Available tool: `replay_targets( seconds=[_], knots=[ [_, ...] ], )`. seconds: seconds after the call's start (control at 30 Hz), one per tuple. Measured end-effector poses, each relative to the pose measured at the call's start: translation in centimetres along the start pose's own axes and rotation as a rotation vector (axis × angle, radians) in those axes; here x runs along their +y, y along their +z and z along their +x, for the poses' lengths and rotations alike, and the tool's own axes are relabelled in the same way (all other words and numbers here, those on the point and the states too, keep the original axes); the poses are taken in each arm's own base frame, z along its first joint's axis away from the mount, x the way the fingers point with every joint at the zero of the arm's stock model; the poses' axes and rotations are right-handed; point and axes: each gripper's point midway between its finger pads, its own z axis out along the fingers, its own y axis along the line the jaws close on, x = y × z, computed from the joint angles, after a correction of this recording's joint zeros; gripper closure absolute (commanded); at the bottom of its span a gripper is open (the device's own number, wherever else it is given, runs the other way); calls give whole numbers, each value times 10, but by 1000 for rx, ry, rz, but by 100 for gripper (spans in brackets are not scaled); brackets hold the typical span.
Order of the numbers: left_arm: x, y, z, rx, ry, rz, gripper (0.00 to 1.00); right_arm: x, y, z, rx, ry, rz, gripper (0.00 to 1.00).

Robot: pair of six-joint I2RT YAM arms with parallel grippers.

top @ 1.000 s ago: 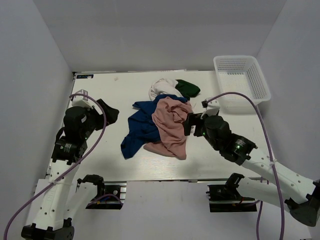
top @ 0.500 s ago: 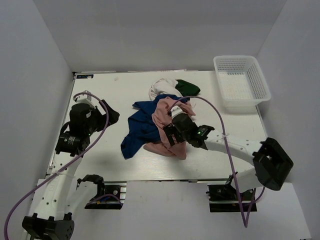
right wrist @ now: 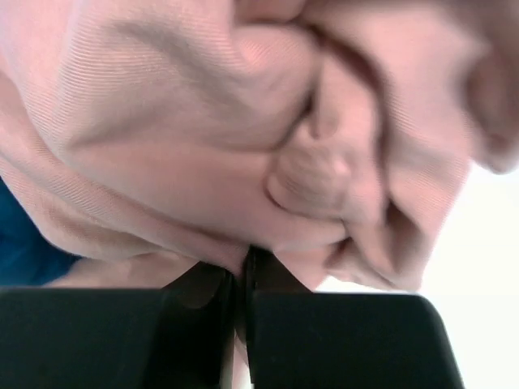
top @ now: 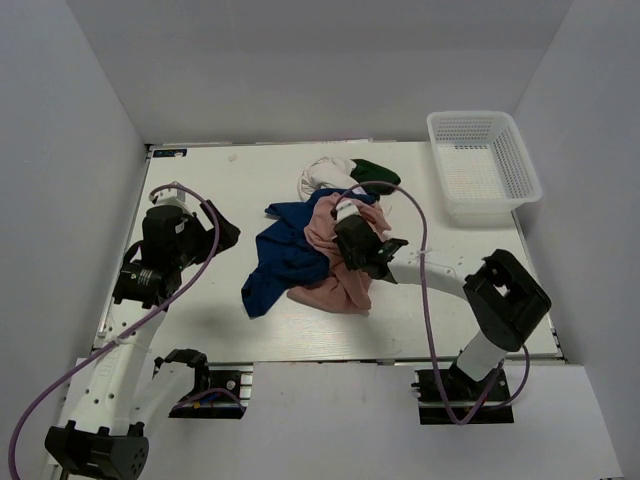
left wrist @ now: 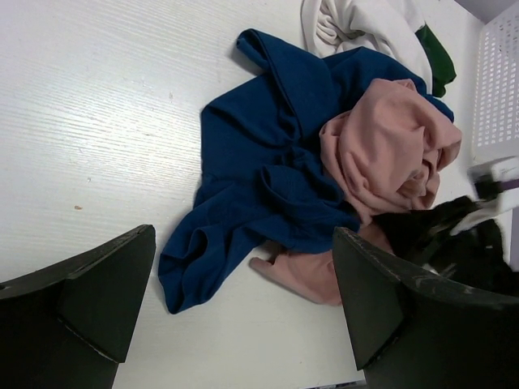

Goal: Fold and stack the t-shirts

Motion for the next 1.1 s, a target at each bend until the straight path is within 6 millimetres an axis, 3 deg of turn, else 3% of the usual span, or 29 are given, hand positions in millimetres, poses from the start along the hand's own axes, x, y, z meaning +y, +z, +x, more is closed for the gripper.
replay_targets(
  seconds=[0.07,0.17,0.33,0.4,0.53,0.73,0.83,0.93,1.1],
  knots=[
    [0,-1,0,-2,0,1,0,-12,-10,-19,-36,38,35,100],
    [-1,-2,-1,-7,0,4,0,-37,-44,-65,-151,97,99,100],
    [-1,-2,-1,-7,0,4,0,-98,-129,-181,-446,232,245,100],
    [0,0,0,-2,0,1,0,-126,-166,-224,-569,271,309,100],
    [2,6,4,24,0,-14,0,-185,-227,-284,-735,290,474,100],
    [4,10,7,42,-1,-23,0,-301,-289,-386,-938,326,812,100],
    [5,10,7,39,0,-28,0,-352,-296,-395,-969,300,1001,100],
    [6,10,6,36,0,-37,0,-392,-273,-371,-883,262,1117,100],
    [8,10,6,33,0,-46,0,-454,-215,-313,-698,236,1177,100]
  ],
)
